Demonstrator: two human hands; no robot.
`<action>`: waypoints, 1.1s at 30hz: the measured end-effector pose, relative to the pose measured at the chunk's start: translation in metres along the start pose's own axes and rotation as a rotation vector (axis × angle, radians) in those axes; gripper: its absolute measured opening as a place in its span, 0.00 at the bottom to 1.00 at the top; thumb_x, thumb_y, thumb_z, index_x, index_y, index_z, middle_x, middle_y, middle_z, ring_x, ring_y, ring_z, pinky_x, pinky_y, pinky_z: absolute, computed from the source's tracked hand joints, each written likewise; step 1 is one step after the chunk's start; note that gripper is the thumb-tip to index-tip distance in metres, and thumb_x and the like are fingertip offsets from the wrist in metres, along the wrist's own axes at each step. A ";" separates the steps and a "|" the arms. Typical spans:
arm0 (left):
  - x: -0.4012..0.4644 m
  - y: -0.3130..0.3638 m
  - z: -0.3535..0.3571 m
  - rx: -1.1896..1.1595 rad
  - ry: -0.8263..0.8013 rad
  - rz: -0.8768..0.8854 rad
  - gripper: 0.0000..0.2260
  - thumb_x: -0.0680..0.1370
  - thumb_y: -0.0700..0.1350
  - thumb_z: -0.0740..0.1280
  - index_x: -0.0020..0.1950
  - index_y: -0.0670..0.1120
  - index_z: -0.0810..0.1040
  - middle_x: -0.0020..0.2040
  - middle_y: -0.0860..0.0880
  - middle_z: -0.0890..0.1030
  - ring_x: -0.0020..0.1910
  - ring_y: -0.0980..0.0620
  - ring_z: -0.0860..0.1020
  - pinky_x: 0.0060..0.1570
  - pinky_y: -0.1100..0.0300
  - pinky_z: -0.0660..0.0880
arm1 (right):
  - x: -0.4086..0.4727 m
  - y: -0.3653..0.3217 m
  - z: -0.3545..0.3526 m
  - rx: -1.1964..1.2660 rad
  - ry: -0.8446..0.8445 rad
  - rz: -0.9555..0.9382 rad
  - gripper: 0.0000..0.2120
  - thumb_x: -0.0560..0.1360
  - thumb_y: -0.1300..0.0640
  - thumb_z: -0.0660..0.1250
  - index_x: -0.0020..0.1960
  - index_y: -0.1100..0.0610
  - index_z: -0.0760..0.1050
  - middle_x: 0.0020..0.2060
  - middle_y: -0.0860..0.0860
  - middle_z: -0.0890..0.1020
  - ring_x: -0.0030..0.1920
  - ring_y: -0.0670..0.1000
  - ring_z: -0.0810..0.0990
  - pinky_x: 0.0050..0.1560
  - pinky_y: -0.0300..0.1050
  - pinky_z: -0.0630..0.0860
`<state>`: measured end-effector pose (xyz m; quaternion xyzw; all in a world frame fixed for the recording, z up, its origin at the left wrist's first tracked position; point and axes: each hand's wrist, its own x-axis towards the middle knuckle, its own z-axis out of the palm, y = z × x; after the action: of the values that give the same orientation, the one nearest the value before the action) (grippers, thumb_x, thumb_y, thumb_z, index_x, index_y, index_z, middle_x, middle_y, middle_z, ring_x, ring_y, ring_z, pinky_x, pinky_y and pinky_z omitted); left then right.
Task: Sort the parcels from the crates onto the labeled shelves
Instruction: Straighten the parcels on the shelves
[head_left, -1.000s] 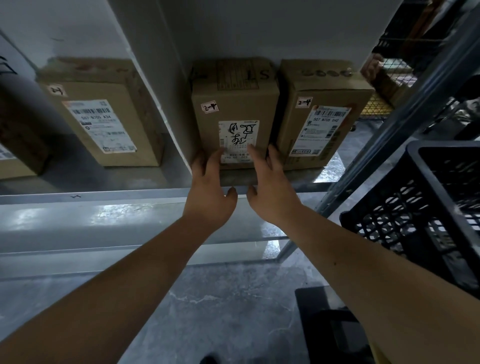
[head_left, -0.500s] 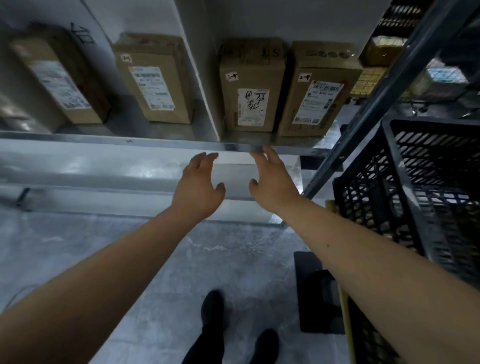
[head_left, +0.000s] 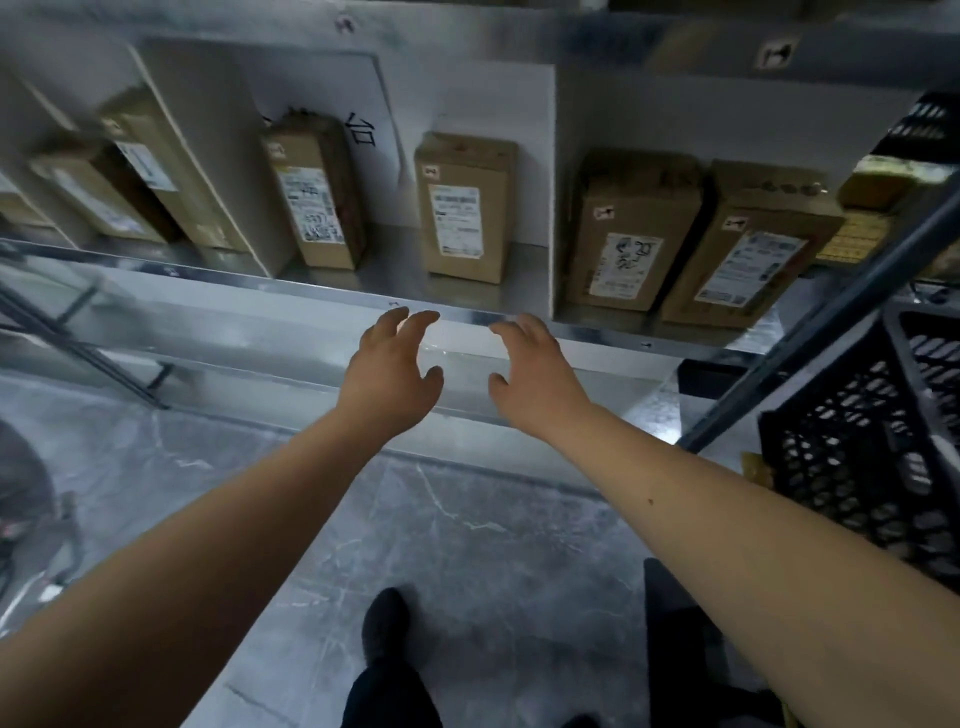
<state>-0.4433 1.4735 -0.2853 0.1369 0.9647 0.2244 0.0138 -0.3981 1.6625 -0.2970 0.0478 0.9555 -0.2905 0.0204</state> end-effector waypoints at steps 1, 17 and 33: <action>0.009 -0.011 -0.003 0.006 -0.011 0.006 0.31 0.79 0.51 0.73 0.80 0.57 0.65 0.82 0.48 0.62 0.79 0.41 0.64 0.74 0.41 0.69 | 0.010 -0.006 0.007 -0.017 0.003 0.000 0.32 0.81 0.54 0.68 0.81 0.47 0.59 0.83 0.51 0.55 0.81 0.56 0.58 0.78 0.50 0.63; 0.165 -0.100 0.006 -0.082 -0.142 0.240 0.31 0.79 0.49 0.73 0.79 0.62 0.64 0.83 0.49 0.59 0.79 0.41 0.65 0.70 0.43 0.74 | 0.140 -0.037 0.071 0.052 0.276 0.257 0.37 0.77 0.55 0.72 0.80 0.50 0.58 0.78 0.59 0.60 0.74 0.62 0.67 0.70 0.59 0.74; 0.244 -0.103 0.067 -0.219 0.032 0.416 0.36 0.77 0.38 0.73 0.79 0.63 0.64 0.83 0.48 0.51 0.80 0.41 0.61 0.73 0.46 0.71 | 0.206 0.022 0.073 -0.030 0.561 0.169 0.44 0.74 0.69 0.72 0.81 0.41 0.60 0.80 0.57 0.51 0.77 0.63 0.64 0.70 0.50 0.73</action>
<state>-0.6992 1.4794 -0.3820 0.3270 0.8856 0.3280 -0.0333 -0.5994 1.6563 -0.3836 0.2055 0.9206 -0.2488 -0.2197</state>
